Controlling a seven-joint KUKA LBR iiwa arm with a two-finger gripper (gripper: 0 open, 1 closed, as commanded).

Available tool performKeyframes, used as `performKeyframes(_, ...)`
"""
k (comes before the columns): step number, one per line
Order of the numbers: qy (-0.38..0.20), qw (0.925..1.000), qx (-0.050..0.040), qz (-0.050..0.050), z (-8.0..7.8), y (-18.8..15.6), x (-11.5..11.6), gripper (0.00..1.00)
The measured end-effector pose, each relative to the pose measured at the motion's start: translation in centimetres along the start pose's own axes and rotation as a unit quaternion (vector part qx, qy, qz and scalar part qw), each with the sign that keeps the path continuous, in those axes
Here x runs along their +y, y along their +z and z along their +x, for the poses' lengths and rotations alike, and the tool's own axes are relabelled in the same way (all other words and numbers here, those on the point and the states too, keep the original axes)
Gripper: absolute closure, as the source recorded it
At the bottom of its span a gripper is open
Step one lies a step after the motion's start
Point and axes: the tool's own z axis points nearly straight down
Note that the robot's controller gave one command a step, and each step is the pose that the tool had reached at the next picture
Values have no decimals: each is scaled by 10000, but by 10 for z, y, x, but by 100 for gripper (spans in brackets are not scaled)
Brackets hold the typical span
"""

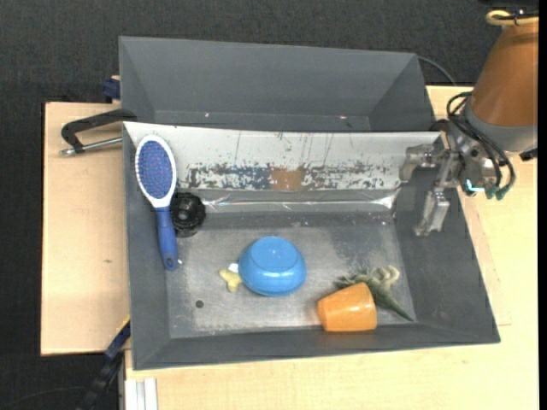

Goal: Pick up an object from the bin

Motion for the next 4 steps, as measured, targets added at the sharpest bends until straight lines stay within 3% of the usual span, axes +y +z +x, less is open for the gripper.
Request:
performKeyframes(1, -853, 9964, 10, -8, 59, 85, 19, 0)
performKeyframes(2, -1555, 9878, -25, 31, 24, 145, 1, 0)
performKeyframes(3, -3101, 9507, -18, 9, 87, 147, 19, 0)
performKeyframes(4, -6494, 7604, -56, 35, 74, 145, 76, 0)
